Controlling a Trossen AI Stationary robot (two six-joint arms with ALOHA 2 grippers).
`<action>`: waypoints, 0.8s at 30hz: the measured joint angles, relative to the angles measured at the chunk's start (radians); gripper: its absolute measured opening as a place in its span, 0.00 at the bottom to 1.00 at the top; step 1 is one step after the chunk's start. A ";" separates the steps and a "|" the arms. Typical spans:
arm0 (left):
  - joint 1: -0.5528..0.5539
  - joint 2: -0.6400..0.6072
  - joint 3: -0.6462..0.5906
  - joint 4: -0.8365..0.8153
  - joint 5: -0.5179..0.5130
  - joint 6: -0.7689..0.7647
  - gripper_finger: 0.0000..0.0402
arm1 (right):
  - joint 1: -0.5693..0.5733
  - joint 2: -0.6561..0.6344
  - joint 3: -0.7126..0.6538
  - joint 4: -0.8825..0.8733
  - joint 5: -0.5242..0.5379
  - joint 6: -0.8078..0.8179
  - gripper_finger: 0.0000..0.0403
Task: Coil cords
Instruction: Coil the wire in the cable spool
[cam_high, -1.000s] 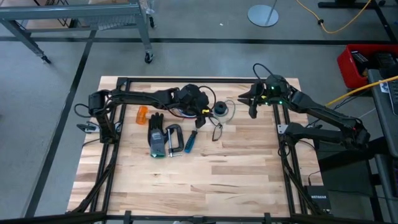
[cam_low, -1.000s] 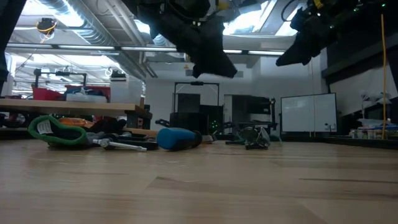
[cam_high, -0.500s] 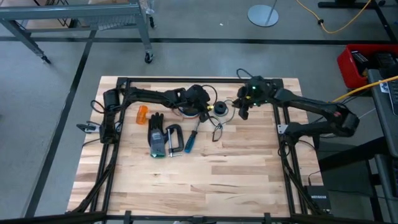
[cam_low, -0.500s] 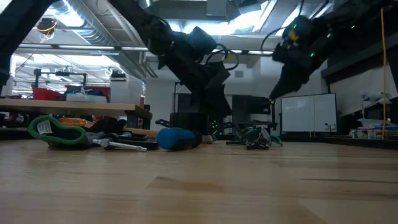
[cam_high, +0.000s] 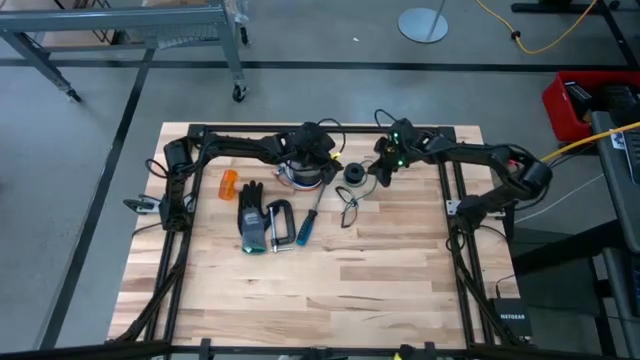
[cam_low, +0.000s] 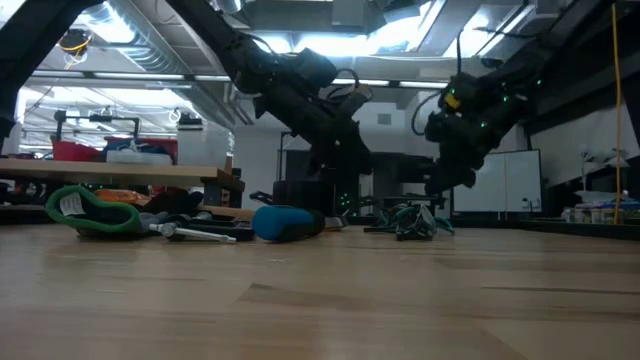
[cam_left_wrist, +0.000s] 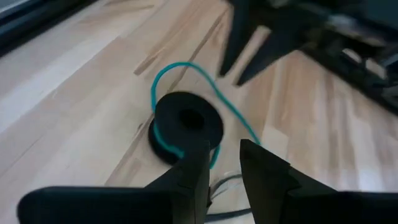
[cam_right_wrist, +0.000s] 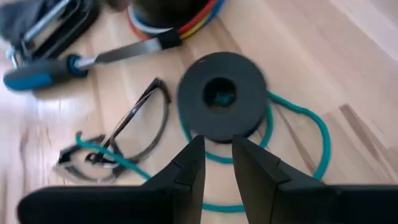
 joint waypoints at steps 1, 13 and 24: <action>-0.001 0.000 0.000 0.005 0.002 0.001 0.20 | -0.017 0.012 0.000 0.010 -0.020 0.016 0.21; -0.022 0.000 0.000 0.001 0.002 0.044 0.20 | -0.121 0.139 0.000 0.161 -0.220 0.283 0.21; -0.024 0.000 0.000 -0.002 0.002 0.065 0.20 | -0.114 0.178 0.000 0.163 -0.202 0.416 0.21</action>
